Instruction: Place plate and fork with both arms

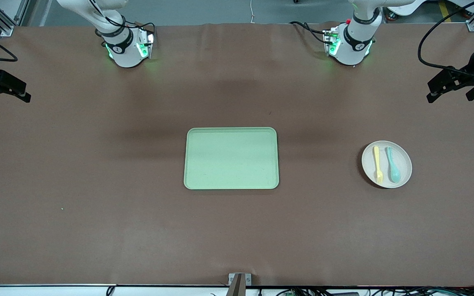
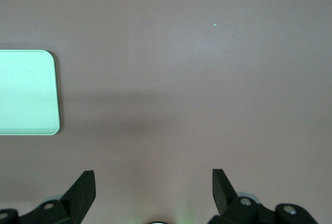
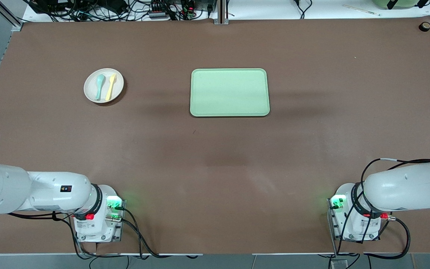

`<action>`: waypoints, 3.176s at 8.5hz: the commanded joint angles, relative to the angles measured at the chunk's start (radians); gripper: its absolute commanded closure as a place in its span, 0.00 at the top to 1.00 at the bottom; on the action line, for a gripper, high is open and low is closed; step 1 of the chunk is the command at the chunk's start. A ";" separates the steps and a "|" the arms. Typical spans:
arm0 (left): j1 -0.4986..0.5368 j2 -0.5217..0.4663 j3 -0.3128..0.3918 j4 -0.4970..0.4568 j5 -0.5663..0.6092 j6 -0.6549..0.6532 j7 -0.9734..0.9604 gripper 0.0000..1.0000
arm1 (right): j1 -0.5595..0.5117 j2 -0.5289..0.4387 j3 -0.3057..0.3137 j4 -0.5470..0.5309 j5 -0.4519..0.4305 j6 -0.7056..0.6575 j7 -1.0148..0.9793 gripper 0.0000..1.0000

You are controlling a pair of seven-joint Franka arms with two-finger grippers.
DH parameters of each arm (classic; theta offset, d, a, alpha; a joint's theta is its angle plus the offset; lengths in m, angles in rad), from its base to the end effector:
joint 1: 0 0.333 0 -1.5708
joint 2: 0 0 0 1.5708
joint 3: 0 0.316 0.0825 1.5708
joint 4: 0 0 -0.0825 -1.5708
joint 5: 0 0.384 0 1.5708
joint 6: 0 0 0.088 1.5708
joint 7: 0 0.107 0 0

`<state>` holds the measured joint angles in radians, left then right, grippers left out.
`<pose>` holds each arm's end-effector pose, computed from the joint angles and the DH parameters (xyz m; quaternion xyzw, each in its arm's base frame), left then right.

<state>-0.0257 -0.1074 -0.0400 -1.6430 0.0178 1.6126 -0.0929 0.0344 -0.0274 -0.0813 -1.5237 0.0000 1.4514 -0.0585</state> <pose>0.5239 -0.0339 0.6520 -0.9991 -0.0136 -0.0392 0.0080 0.5331 -0.0257 0.6511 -0.9997 -0.0058 0.0224 0.0023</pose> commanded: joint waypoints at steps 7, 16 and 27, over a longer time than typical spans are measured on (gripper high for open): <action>0.245 0.208 0.008 0.023 -0.148 -0.053 0.255 0.99 | -0.001 -0.014 0.009 -0.029 -0.006 0.014 0.017 0.99; 0.411 0.761 0.006 -0.063 -0.254 0.405 0.683 0.65 | 0.004 -0.014 0.009 -0.041 -0.012 0.018 0.017 0.99; 0.402 0.746 -0.056 -0.040 -0.254 0.435 0.693 0.00 | 0.005 -0.014 0.011 -0.055 -0.011 0.034 0.017 0.99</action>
<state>0.3799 0.6744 -0.0653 -1.6865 -0.2275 2.0441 0.5936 0.0371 -0.0266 -0.0747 -1.5611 0.0000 1.4758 -0.0559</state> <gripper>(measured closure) 0.952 0.004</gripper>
